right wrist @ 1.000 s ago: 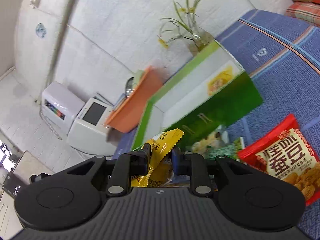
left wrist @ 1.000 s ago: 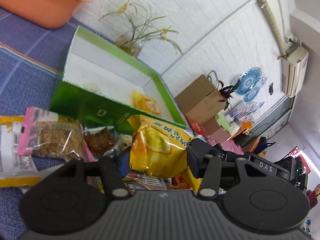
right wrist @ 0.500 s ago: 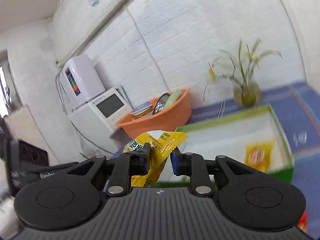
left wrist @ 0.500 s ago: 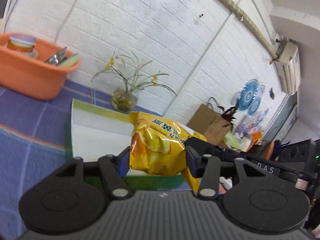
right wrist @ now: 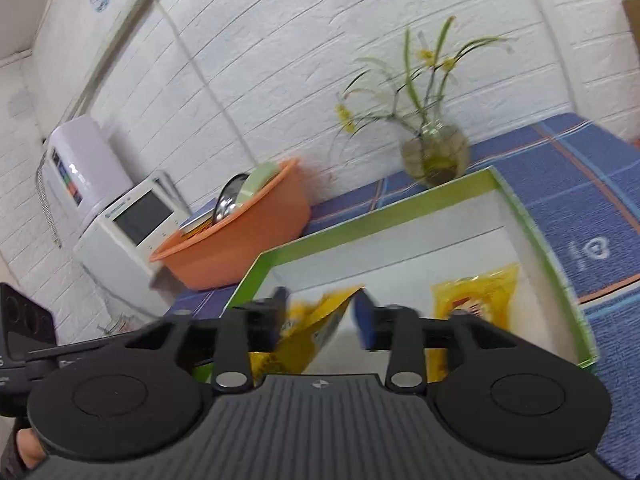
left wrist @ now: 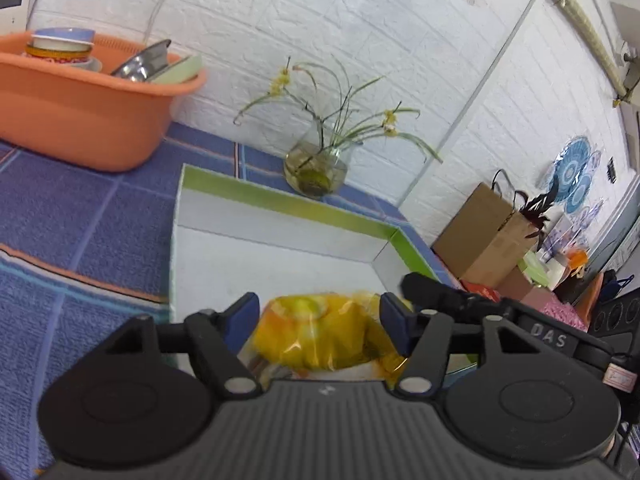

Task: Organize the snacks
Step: 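Lower both snacks into the green box and open both tools, then move both tools back to the snack pile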

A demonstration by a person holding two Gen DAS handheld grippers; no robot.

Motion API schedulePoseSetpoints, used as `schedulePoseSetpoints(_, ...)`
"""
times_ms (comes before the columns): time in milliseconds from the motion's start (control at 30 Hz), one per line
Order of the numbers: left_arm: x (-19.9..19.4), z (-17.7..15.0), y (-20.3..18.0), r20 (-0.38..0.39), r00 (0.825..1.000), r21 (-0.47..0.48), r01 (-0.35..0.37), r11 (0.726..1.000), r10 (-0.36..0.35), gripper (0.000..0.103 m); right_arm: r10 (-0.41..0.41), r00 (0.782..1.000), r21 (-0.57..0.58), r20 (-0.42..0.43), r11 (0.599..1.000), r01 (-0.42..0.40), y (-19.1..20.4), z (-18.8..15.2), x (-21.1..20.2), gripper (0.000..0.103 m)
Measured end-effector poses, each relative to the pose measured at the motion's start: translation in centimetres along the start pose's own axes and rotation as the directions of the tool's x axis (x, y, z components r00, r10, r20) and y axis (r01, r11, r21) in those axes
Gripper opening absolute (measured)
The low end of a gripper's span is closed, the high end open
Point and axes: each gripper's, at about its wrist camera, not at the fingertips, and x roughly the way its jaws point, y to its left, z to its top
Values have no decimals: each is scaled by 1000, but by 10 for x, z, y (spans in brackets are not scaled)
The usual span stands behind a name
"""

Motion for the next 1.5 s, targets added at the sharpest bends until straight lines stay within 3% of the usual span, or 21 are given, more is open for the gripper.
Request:
schedulePoseSetpoints(200, -63, -6, 8, 103, 993, 21, -68, 997, 65, 69, 55, 998, -31, 7, 998, -55, 7, -2, -38, 103)
schedulePoseSetpoints(367, -113, -44, 8, 135, 983, 1, -127, 992, 125, 82, 139, 989, -38, -56, 989, -141, 22, -29, -71, 103)
schedulePoseSetpoints(467, -128, -71, 5, 95, 990, -34, -101, 994, 104, 82, 149, 984, 50, -94, 988, -144, 24, -47, -91, 103)
schedulePoseSetpoints(600, -127, -95, -10, 20, 999, -36, -26, 999, 27, 82, 38, 995, 243, -92, 970, -14, 15, -63, -113, 103)
schedulePoseSetpoints(767, -117, -116, -35, -65, 997, 13, 33, 999, -32, 82, 133, 979, 348, -155, 935, -72, 8, -70, -121, 103)
schedulePoseSetpoints(1000, -106, -125, -35, -117, 993, -1, 24, 1000, -24, 84, 110, 969, 339, -222, 940, -29, 10, -75, -118, 103)
schedulePoseSetpoints(1100, -105, -124, -32, -119, 992, -14, 32, 999, -34, 86, 84, 959, 281, -270, 960, -6, 17, -72, -111, 103)
schedulePoseSetpoints(1233, -103, -121, -24, -130, 988, -84, 76, 994, -86, 89, -14, 921, 110, -390, 992, 61, 36, -65, -89, 103)
schedulePoseSetpoints(1300, -99, -118, -19, -157, 977, -146, 120, 982, -142, 90, -83, 886, -15, -457, 996, 85, 51, -60, -74, 103)
schedulePoseSetpoints(1367, -97, -116, -17, -161, 977, -160, 112, 981, -137, 90, -151, 853, -112, -500, 988, 110, 62, -55, -62, 103)
schedulePoseSetpoints(1433, -96, -116, -15, -159, 977, -172, 114, 979, -141, 89, -195, 815, -139, -545, 980, 142, 60, -52, -50, 103)
schedulePoseSetpoints(1500, -96, -116, -13, -148, 978, -179, 120, 976, -148, 89, -164, 790, -69, -591, 986, 152, 45, -50, -40, 103)
